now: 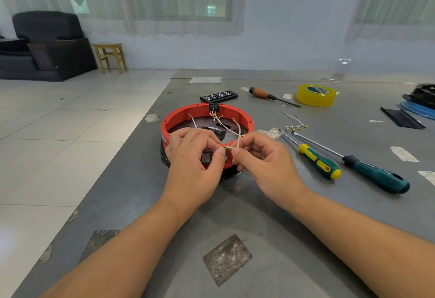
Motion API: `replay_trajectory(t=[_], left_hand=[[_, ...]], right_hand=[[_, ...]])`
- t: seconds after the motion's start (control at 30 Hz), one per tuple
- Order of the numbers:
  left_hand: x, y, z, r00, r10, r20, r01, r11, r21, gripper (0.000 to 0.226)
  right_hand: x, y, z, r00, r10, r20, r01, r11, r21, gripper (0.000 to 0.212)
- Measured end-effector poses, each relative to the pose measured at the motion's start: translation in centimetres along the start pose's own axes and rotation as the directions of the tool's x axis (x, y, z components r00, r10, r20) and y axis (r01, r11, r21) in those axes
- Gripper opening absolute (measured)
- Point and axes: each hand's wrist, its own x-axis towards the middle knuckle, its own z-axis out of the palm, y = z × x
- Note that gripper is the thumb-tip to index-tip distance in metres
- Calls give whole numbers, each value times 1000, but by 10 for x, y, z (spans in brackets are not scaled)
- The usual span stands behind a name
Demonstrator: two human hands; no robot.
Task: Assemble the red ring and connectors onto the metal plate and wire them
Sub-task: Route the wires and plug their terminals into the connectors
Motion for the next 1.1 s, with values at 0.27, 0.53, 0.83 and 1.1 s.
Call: replay_trajectory(t=[0.27,0.53,0.83,1.1], left_hand=[[-1,-2,2,997,-75,27,75,997,-34,10],[0,-5,0,997,-38,66,41,998,-41,7],[4,-15,-11,978,70,194,-84,994,64,22],[11,-38,-23,959,42,279,-119,957,265,29]], right_hand=[[0,1,2,1000,8,-10,-8,999,47,9],[1,4,-1,998,48,43,-51,996,78,7],[3,6,-1,999,42,29,-44,998,55,7],[8,8,-6,999,49,-10,-49,999,-13,13]])
